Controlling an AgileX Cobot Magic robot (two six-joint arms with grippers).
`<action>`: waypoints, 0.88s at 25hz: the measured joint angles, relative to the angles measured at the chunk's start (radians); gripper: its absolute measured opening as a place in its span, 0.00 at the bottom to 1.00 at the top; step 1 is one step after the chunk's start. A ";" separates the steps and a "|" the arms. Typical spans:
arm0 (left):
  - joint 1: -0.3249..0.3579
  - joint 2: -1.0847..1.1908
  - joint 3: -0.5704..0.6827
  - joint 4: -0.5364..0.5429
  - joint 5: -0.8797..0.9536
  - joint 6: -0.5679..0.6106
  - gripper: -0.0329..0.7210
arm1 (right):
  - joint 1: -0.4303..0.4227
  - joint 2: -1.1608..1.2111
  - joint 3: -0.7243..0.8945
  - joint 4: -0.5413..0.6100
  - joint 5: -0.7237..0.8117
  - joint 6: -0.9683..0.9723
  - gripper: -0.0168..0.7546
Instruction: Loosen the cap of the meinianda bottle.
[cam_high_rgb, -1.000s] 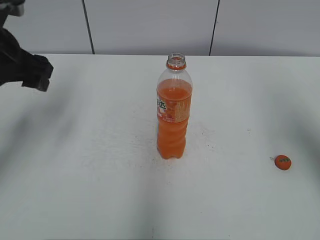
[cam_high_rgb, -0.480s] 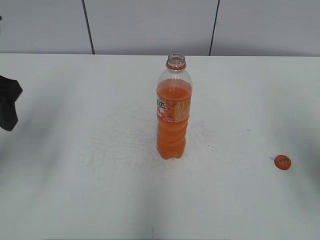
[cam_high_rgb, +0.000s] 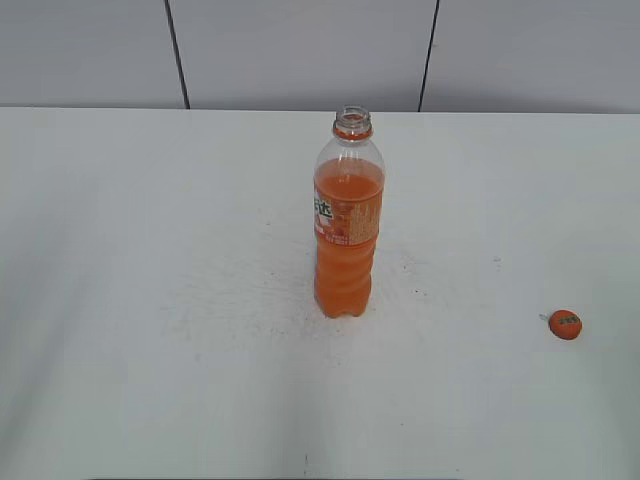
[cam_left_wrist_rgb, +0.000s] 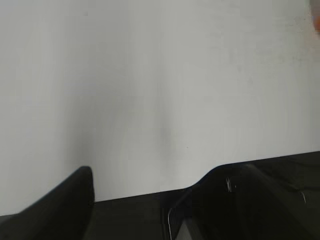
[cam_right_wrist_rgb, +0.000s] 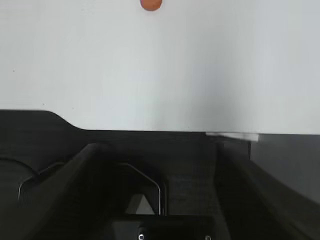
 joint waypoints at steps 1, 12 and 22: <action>0.000 -0.065 0.026 0.001 0.000 0.016 0.75 | 0.000 -0.054 0.016 -0.003 0.000 0.000 0.70; 0.000 -0.655 0.244 -0.030 -0.049 0.154 0.75 | 0.000 -0.477 0.076 -0.055 0.004 -0.013 0.70; 0.000 -0.734 0.290 -0.123 -0.158 0.243 0.74 | 0.000 -0.477 0.154 -0.060 -0.172 -0.078 0.70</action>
